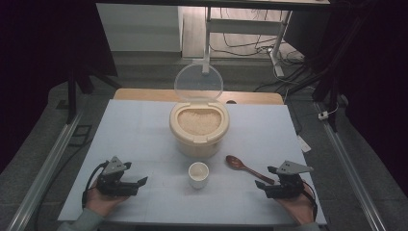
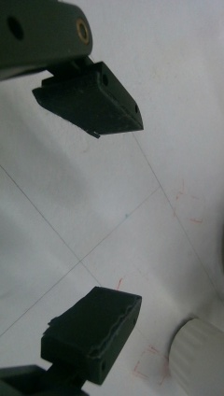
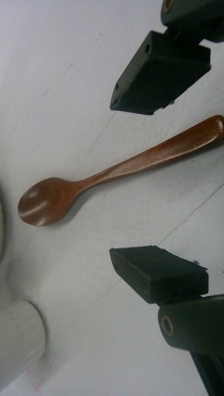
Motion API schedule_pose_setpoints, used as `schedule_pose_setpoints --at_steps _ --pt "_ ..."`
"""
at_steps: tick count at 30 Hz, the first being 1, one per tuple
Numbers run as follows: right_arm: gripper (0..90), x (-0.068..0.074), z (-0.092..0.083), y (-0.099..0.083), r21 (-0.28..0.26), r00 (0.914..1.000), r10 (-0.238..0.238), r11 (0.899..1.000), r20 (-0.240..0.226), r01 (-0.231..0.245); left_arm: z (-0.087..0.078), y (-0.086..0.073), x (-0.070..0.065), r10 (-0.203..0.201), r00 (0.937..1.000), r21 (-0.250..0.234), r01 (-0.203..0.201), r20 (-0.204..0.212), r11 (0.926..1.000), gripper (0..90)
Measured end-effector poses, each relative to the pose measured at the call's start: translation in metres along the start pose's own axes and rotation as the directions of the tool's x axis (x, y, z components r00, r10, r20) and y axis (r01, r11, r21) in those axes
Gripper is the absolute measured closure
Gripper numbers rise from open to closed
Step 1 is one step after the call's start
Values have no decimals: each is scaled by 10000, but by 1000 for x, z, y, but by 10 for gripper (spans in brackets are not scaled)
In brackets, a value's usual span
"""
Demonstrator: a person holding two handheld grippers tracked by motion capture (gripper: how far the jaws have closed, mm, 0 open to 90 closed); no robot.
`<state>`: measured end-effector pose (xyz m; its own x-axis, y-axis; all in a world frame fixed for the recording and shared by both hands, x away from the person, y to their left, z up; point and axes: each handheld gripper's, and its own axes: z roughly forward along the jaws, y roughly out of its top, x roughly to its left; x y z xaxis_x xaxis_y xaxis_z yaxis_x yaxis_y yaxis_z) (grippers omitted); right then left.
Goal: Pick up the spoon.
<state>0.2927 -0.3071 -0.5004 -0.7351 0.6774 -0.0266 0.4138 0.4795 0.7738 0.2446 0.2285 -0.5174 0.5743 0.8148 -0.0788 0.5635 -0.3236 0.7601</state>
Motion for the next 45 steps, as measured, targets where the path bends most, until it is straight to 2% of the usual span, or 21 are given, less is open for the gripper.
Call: schedule_pose_setpoints --at_steps 25,29,36,38,45 --pt "284 1 -4 5 59 10000 30 10000 -45 -30 0 1 0 78 9999 -99 -79 -154 9999 150" --pt "293 1 -9 17 511 9993 -145 9986 -346 163 0 1 1 81 9999 -89 -82 -145 9999 149" --pt "293 2 -11 30 993 9996 -251 9947 -164 266 1 1 1 81 9999 -24 -81 -101 10000 145" --pt "295 1 -9 37 1263 9995 -242 9916 -213 267 1 1 1 74 9999 -11 -74 -106 10000 143" --pt "296 0 -6 49 1721 9988 -297 9844 -382 358 2 1 1 69 9999 41 -68 -116 10000 142"
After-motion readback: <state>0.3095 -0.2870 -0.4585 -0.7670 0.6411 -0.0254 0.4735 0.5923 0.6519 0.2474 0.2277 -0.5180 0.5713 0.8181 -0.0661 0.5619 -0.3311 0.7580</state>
